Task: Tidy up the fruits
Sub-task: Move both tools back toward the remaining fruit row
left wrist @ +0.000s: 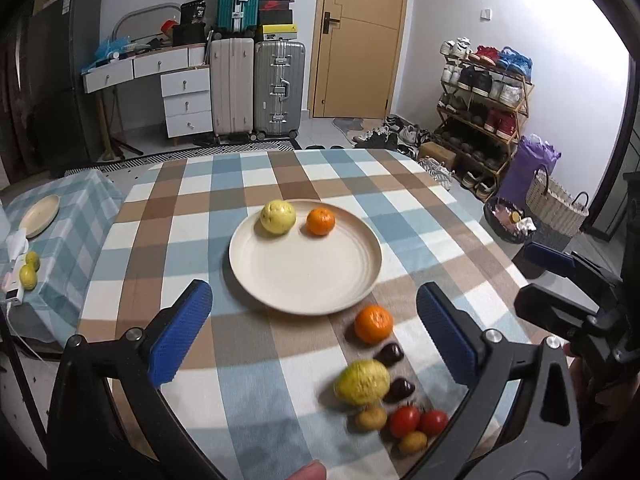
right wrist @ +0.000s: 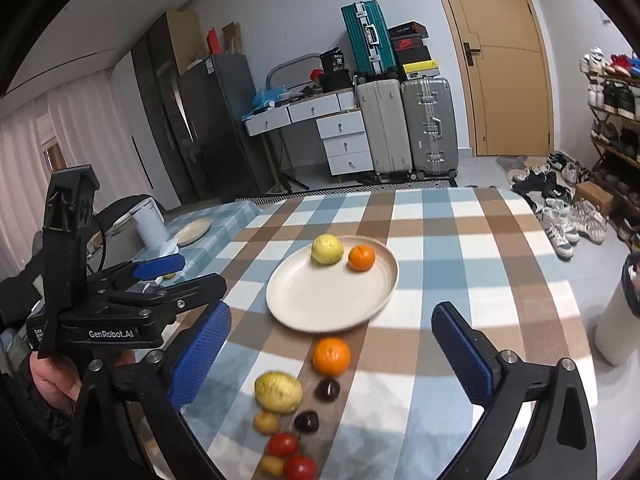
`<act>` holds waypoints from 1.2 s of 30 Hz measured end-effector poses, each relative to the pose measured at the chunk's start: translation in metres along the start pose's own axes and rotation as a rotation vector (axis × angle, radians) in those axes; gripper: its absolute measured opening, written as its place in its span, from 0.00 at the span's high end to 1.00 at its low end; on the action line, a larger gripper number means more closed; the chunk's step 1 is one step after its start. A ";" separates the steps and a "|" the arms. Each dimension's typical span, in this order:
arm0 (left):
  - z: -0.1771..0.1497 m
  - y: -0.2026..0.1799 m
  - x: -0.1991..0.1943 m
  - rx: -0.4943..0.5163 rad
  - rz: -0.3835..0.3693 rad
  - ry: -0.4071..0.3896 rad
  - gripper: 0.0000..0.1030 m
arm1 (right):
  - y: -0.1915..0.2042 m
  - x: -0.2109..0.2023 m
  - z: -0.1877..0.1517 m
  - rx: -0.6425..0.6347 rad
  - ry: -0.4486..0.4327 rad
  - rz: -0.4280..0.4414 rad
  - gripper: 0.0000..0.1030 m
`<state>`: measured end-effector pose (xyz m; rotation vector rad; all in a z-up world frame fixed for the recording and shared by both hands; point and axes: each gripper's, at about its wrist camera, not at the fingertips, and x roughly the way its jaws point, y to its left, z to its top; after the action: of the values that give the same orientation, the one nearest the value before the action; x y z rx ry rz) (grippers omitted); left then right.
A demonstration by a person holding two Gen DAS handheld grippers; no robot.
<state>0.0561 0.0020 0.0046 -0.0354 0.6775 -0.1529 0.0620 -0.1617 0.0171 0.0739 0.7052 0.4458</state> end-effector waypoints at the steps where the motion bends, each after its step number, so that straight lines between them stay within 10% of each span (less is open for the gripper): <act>1: -0.005 -0.002 -0.003 0.006 0.002 -0.001 0.01 | 0.000 -0.001 -0.004 0.005 0.004 0.006 0.00; 16: -0.072 0.003 0.016 -0.071 -0.067 0.130 0.01 | 0.005 -0.001 -0.066 0.072 0.075 -0.013 0.00; 36: -0.082 0.007 0.090 -0.126 -0.167 0.247 0.01 | -0.024 0.019 -0.092 0.136 0.069 0.026 0.00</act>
<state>0.0745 -0.0037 -0.1161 -0.1973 0.9302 -0.2778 0.0252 -0.1832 -0.0698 0.1969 0.8028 0.4262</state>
